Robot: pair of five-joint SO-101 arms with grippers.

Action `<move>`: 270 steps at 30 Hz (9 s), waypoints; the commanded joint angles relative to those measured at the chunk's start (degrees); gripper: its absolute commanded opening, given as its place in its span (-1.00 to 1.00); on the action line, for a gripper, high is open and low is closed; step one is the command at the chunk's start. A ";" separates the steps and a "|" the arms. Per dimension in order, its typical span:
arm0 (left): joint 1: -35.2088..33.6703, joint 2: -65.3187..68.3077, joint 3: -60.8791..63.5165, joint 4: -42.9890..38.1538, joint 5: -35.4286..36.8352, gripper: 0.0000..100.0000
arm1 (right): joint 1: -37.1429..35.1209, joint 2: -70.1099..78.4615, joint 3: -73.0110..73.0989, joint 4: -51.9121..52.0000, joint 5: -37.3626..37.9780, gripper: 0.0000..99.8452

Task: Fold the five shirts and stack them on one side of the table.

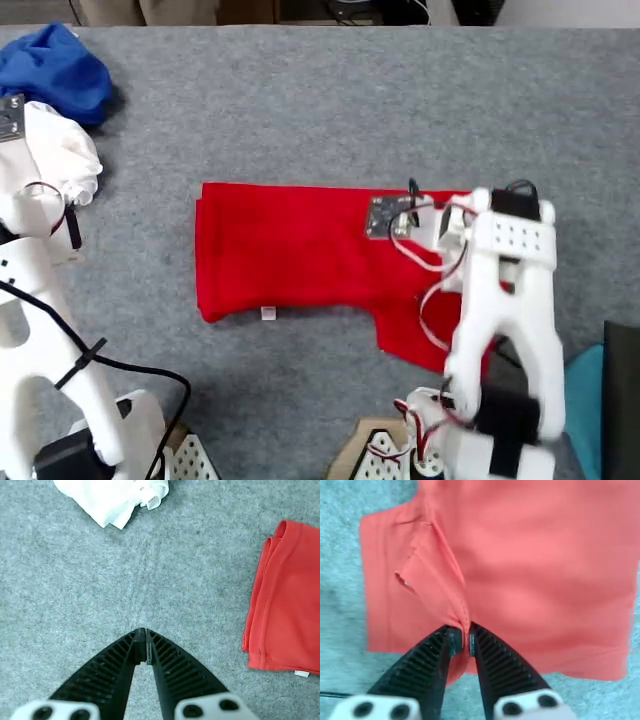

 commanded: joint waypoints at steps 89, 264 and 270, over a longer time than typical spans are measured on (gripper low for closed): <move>-0.53 -0.40 -2.64 -1.41 -3.87 -0.96 | 1.80 -15.87 36.88 -4.84 -1.49 -0.59; 2.99 66.51 -42.20 -8.53 12.48 -0.96 | -2.95 5.67 -12.53 20.31 -42.20 -0.83; 7.82 66.51 -43.69 -3.69 12.40 -0.96 | -2.95 5.67 -12.53 20.31 -42.20 -0.83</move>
